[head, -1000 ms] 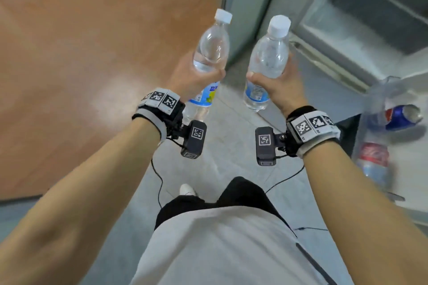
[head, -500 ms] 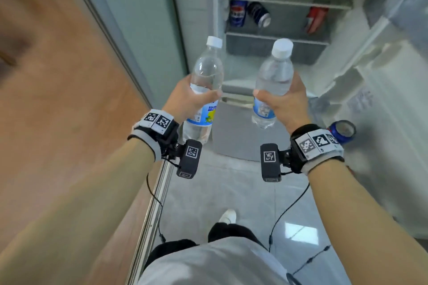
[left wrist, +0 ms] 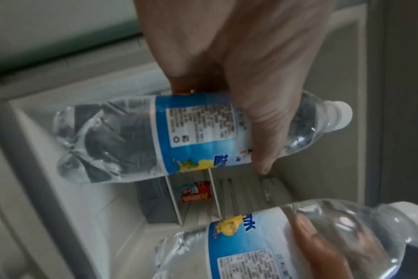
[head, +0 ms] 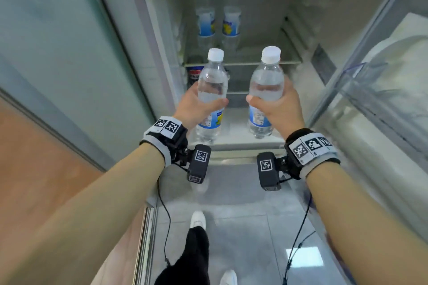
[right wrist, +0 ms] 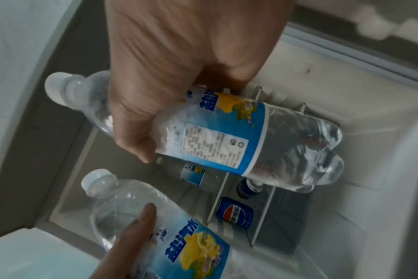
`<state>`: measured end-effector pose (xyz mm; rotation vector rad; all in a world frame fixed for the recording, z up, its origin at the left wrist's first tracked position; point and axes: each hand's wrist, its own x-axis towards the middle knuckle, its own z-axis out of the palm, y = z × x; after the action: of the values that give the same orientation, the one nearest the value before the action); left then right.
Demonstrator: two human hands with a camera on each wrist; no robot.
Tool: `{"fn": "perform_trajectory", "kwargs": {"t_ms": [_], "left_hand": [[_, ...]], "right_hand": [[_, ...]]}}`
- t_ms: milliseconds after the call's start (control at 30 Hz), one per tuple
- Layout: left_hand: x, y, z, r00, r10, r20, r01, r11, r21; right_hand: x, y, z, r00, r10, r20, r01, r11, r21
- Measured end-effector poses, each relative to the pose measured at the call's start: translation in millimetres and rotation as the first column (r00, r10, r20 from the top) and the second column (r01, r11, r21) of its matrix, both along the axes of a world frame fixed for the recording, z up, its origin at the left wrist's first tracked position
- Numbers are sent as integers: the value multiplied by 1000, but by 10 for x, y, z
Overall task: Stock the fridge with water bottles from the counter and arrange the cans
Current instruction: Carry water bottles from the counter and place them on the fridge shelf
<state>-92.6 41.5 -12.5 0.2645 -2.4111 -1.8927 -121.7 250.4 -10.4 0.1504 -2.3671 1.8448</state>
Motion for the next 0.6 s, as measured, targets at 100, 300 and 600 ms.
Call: {"fn": "perform_trajectory", "kwargs": {"t_ms": [100,300,600], "left_hand": [[-502,32,-22,999,-15,-48,17,999,37],[-1256,5,-16,994,-39,-102,53,989,139],[-1752,-4,-331,980,49,-191,-25,991,128]], "right_hand": [[-391,-68,103,996,-80,-48,83,994,64],[-1170,-253,302,952,-255,-168,267,962,53],[-2084,-380,352,956,-165,-242,187,980,72]]}}
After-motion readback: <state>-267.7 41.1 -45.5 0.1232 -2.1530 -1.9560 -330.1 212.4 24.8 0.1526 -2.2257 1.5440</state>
